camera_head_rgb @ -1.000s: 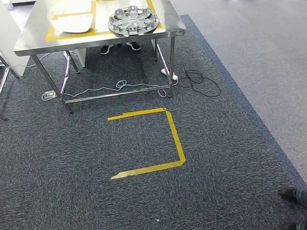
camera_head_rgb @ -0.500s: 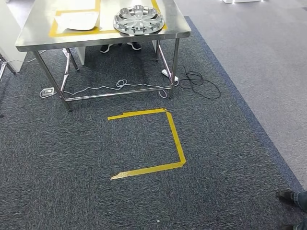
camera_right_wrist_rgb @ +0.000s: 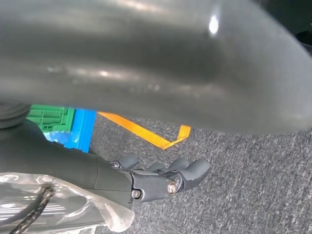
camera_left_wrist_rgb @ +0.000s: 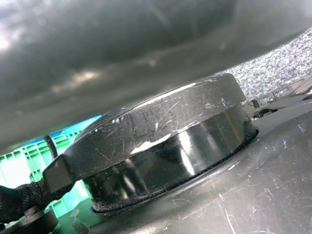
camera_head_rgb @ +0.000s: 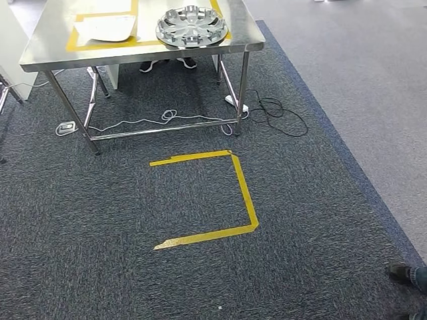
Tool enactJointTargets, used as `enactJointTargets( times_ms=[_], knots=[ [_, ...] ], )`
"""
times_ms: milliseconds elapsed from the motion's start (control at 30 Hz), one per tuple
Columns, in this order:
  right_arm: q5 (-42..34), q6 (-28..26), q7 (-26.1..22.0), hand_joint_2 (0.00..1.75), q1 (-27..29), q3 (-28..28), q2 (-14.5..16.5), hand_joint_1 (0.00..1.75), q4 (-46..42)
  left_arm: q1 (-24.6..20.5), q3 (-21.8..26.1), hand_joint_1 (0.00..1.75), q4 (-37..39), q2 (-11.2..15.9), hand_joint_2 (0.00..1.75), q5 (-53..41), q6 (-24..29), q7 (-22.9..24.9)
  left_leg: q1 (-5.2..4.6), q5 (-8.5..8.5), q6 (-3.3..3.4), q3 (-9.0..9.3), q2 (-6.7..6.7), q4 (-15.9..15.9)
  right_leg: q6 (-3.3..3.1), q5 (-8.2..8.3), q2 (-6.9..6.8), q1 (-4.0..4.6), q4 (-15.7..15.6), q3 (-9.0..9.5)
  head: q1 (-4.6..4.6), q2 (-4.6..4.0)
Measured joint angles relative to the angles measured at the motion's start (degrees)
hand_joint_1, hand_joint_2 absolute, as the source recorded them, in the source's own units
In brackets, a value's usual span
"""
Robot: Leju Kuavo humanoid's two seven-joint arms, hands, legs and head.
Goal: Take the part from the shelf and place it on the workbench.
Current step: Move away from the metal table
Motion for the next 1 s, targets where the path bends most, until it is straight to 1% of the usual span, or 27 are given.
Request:
enactJointTargets(
  times_ms=[67, 133, 167, 200, 233, 267, 333, 367, 400, 433, 467, 500, 533, 567, 600, 633, 667, 700, 733, 767, 800, 833, 867, 900, 933, 967, 1000],
  knots=[
    [0.51, -0.27, 0.1, 0.0, 0.01, 0.03, 0.01, 0.0, 0.0, 0.0, 0.0, 0.0, 0.0, 0.04, 0.0, -0.08, -0.01, 0.04, -0.15, -0.15, 0.26, 0.0, -0.03, 0.15, 0.21, 0.04, -0.03, -0.13, -0.13, 0.04, -0.03, 0.0],
    [0.98, -0.67, 0.17, 0.0, -0.01, 0.1, 0.02, 0.0, 0.0, 0.0, 0.0, 0.0, 0.0, 0.11, 0.0, -0.14, -0.01, 0.07, -0.33, -0.27, 0.67, 0.04, -0.06, 0.1, 0.55, 0.12, -0.09, -0.27, -0.37, 0.32, -0.05, 0.0],
    [1.13, -0.81, 0.2, 0.0, -0.04, 0.14, 0.02, 0.0, 0.0, 0.0, 0.0, 0.0, 0.0, 0.12, 0.0, -0.16, 0.0, 0.08, -0.17, -0.07, 0.87, 0.29, -0.08, -0.36, 0.67, 0.04, -0.11, -0.31, -0.34, 0.47, -0.04, 0.01],
    [1.22, -0.9, 0.22, 0.0, -0.07, 0.16, 0.02, 0.0, -0.01, 0.0, 0.0, 0.0, 0.0, 0.12, 0.0, -0.2, 0.0, 0.08, -0.04, 0.18, 1.1, 0.63, -0.13, -0.98, 0.77, -0.28, -0.13, -0.31, -0.02, 0.49, 0.01, 0.01],
    [1.25, -0.93, 0.24, 0.0, -0.12, 0.18, 0.01, 0.0, -0.01, -0.02, -0.01, 0.0, 0.0, 0.1, 0.0, -0.24, 0.0, 0.09, 0.13, 0.45, 1.32, 0.98, -0.19, -1.61, 0.82, -1.19, -0.13, -0.29, 1.24, 0.01, 0.1, 0.01],
    [1.26, -0.95, 0.25, 0.0, -0.12, 0.19, 0.01, 0.0, -0.01, -0.04, -0.01, 0.0, 0.0, 0.09, 0.0, -0.26, 0.0, 0.09, 0.28, 0.67, 1.47, 1.28, -0.28, -2.09, 0.82, -2.65, -0.11, -0.3, 3.7, -1.27, 0.2, 0.01],
    [1.29, -0.95, 0.26, 0.0, -0.08, 0.2, 0.0, 0.0, 0.0, -0.07, -0.01, 0.0, 0.0, 0.09, 0.0, -0.28, -0.01, 0.1, 0.25, 0.69, 1.56, 1.37, -0.59, -2.28, 0.9, -6.16, -0.09, -0.32, 11.22, -5.34, 0.32, 0.0],
    [1.32, -0.96, 0.25, 0.0, 0.0, 0.2, 0.0, 0.0, 0.0, -0.05, -0.01, 0.0, 0.0, 0.1, 0.0, -0.3, -0.01, 0.1, 0.26, 0.65, 1.53, 1.38, -0.88, -2.27, 0.99, -7.04, -0.09, -0.39, 14.41, -7.25, 0.32, 0.0],
    [1.37, -0.95, 0.21, 0.0, 0.08, 0.2, 0.0, 0.0, 0.0, -0.02, -0.01, 0.0, 0.0, 0.1, 0.0, -0.32, -0.01, 0.1, 0.29, 0.57, 1.44, 1.43, -1.28, -2.26, 1.09, -6.8, -0.09, -0.48, 15.87, -8.37, 0.3, 0.0],
    [1.43, -0.95, 0.15, 0.0, 0.13, 0.21, 0.0, 0.0, 0.0, 0.01, -0.02, 0.0, 0.0, 0.09, 0.0, -0.33, -0.01, 0.1, 0.38, 0.48, 1.27, 1.53, -1.81, -2.22, 1.2, -5.36, -0.05, -0.61, 15.01, -8.37, 0.31, 0.0],
    [1.49, -0.94, 0.06, 0.0, 0.16, 0.22, 0.0, 0.0, 0.0, 0.02, -0.01, 0.0, 0.0, 0.07, 0.0, -0.35, -0.02, 0.1, 0.5, 0.34, 1.01, 1.68, -2.41, -2.12, 1.32, -3.07, 0.19, -0.8, 12.0, -7.24, 0.31, 0.0],
    [1.54, -0.93, -0.05, 0.0, 0.17, 0.23, 0.0, 0.0, 0.0, 0.02, -0.01, 0.0, 0.0, 0.05, 0.0, -0.37, -0.02, 0.1, 0.62, 0.14, 0.64, 1.78, -3.02, -1.93, 1.48, -0.83, 1.01, -1.08, 7.94, -5.52, 0.31, 0.0],
    [1.57, -0.88, -0.14, 0.0, 0.16, 0.23, 0.01, 0.0, 0.03, -0.02, -0.01, 0.0, 0.0, 0.04, 0.0, -0.37, -0.03, 0.1, 0.63, -0.11, 0.19, 1.79, -3.6, -1.58, 1.53, 0.7, 2.02, -1.2, 4.41, -3.89, 0.38, 0.0],
    [1.6, -0.8, -0.25, 0.0, 0.14, 0.24, 0.03, 0.0, 0.07, -0.05, -0.01, 0.0, 0.0, 0.04, 0.0, -0.38, -0.03, 0.1, 0.62, -0.28, -0.24, 1.71, -4.13, -1.3, 1.41, 1.47, 2.75, -1.29, 2.16, -2.7, 0.43, 0.0],
    [1.62, -0.72, -0.36, 0.0, 0.12, 0.25, 0.03, 0.0, 0.1, -0.07, -0.02, 0.0, 0.0, 0.06, 0.0, -0.4, -0.03, 0.1, 0.59, -0.36, -0.63, 1.53, -4.56, -1.09, 1.18, 1.54, 3.23, -1.28, 1.26, -2.15, 0.44, 0.0],
    [1.66, -0.64, -0.43, 0.0, 0.11, 0.26, 0.03, 0.0, 0.14, -0.07, -0.02, 0.0, 0.0, 0.08, 0.0, -0.41, -0.03, 0.1, 0.6, -0.34, -0.98, 1.36, -5.0, -1.0, 0.79, 1.41, 3.01, -1.11, 1.37, -2.03, 0.45, 0.0],
    [1.71, -0.61, -0.52, 0.0, 0.09, 0.28, 0.02, 0.0, 0.14, -0.04, -0.02, 0.0, 0.0, 0.1, 0.0, -0.42, -0.03, 0.1, 0.71, -0.3, -1.26, 1.25, -5.43, -1.04, 0.38, 1.45, 2.44, -1.13, 1.48, -1.98, 0.4, 0.0],
    [1.78, -0.6, -0.6, 0.0, 0.08, 0.34, 0.01, 0.0, 0.13, -0.01, -0.02, 0.0, 0.0, 0.11, 0.0, -0.43, -0.03, 0.1, 0.78, -0.5, -1.52, 1.1, -5.22, -0.76, -0.02, 1.47, 1.95, -1.12, 1.46, -1.95, 0.35, 0.0],
    [1.88, -0.61, -0.7, 0.0, 0.06, 0.42, 0.0, 0.0, 0.13, -0.01, -0.02, 0.0, 0.0, 0.12, 0.0, -0.43, -0.03, 0.1, 0.77, -1.17, -1.78, 0.62, -4.45, 0.29, -0.46, 1.47, 1.37, -1.12, 1.41, -1.87, 0.25, 0.0],
    [1.97, -0.61, -0.8, 0.0, 0.04, 0.5, 0.01, 0.0, 0.13, -0.05, -0.02, 0.0, 0.0, 0.12, 0.0, -0.42, -0.03, 0.1, 0.74, -2.46, -1.99, -0.44, -3.25, 2.58, -0.85, 1.43, 0.72, -1.11, 1.32, -1.76, 0.1, 0.0],
    [2.05, -0.6, -0.87, 0.0, 0.07, 0.57, 0.01, 0.0, 0.13, -0.11, -0.02, 0.0, 0.0, 0.11, 0.0, -0.42, -0.03, 0.1, 0.68, -4.17, -2.15, -2.13, -1.85, 6.09, -1.16, 1.33, 0.0, -0.97, 1.31, -1.66, -0.03, 0.0],
    [2.12, -0.6, -0.91, 0.0, 0.14, 0.61, 0.01, 0.0, 0.13, -0.16, -0.02, 0.0, 0.0, 0.1, 0.0, -0.4, -0.04, 0.1, 0.66, -5.99, -2.26, -4.26, -0.92, 10.3, -1.39, 1.19, -0.77, -0.82, 1.31, -1.6, -0.15, 0.0],
    [2.16, -0.59, -0.91, 0.0, 0.23, 0.62, 0.01, 0.0, 0.13, -0.17, -0.02, 0.0, 0.0, 0.1, 0.0, -0.38, -0.04, 0.1, 0.66, -7.27, -2.29, -6.2, -0.48, 13.97, -1.54, 1.07, -1.56, -0.66, 1.32, -1.53, -0.16, 0.0],
    [2.19, -0.58, -0.91, 0.0, 0.3, 0.63, 0.01, 0.0, 0.13, -0.12, -0.02, 0.0, 0.0, 0.1, 0.0, -0.36, -0.05, 0.1, 0.65, -7.53, -2.21, -7.4, -0.3, 16.09, -1.66, 0.93, -2.31, -0.51, 1.32, -1.44, -0.15, 0.0],
    [2.21, -0.51, -0.92, 0.0, 0.28, 0.64, 0.0, 0.0, 0.13, -0.05, -0.01, 0.0, 0.0, 0.11, 0.0, -0.34, -0.06, 0.1, 0.62, -6.61, -2.01, -7.51, -0.19, 15.96, -1.73, 0.79, -2.97, -0.38, 1.33, -1.29, -0.16, 0.0],
    [2.24, -0.37, -0.97, 0.0, 0.22, 0.68, 0.01, 0.0, 0.13, 0.0, -0.01, 0.0, 0.0, 0.13, 0.0, -0.33, -0.08, 0.1, 0.51, -4.62, -1.66, -6.41, 0.1, 13.41, -1.76, 0.61, -3.6, -0.24, 1.31, -1.05, -0.16, 0.0],
    [2.27, -0.19, -1.03, 0.0, 0.14, 0.72, 0.01, 0.0, 0.13, 0.03, 0.0, 0.0, 0.0, 0.14, 0.0, -0.32, -0.11, 0.1, 0.26, -2.26, -1.1, -4.54, 1.0, 9.4, -1.75, 0.41, -4.18, -0.11, 1.29, -0.75, -0.16, 0.0]
  ],
)
